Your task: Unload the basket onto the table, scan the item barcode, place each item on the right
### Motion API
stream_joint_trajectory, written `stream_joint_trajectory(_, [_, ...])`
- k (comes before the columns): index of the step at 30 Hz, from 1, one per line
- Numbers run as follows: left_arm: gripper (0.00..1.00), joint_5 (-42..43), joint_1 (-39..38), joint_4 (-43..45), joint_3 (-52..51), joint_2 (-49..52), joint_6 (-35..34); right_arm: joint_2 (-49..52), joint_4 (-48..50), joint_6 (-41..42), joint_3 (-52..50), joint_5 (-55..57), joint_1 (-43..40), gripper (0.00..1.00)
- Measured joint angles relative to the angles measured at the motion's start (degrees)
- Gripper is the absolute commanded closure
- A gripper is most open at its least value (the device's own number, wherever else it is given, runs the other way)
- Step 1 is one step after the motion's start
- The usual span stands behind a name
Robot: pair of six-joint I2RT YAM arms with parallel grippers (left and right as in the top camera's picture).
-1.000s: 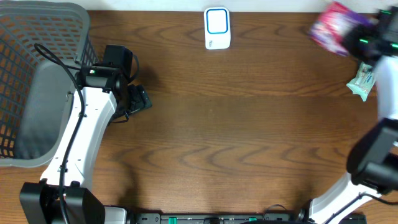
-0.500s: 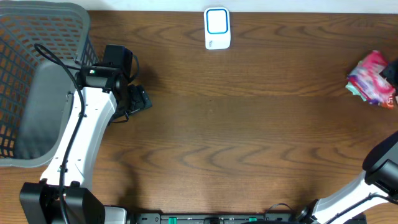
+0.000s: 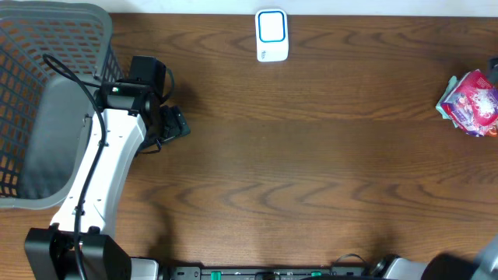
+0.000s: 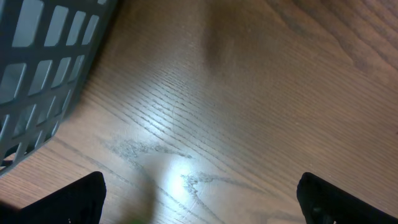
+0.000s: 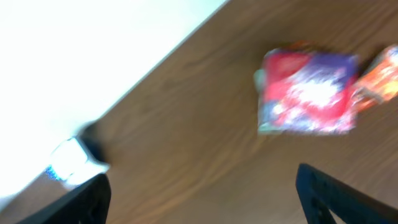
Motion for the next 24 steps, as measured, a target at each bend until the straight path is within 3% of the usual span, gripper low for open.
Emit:
stream_joint_trajectory(7, [0.02,0.0,0.0,0.0,0.0,0.0,0.0,-14.8,-13.2,-2.7,-2.6,-3.9,10.3,0.01])
stream_joint_trajectory(13, [0.02,0.0,0.0,0.0,0.0,0.0,0.0,-30.8,-9.2,-2.4,-18.6,-4.9,22.5,0.01])
stream_joint_trajectory(17, [0.02,0.0,0.0,0.0,-0.1,0.0,0.0,-39.9,-3.9,2.9,-30.9,-5.3,27.6,0.01])
stream_joint_trajectory(24, [0.02,0.0,0.0,0.0,-0.1,0.0,0.0,-43.3,-2.3,13.9,-46.8,-5.7,30.3,0.01])
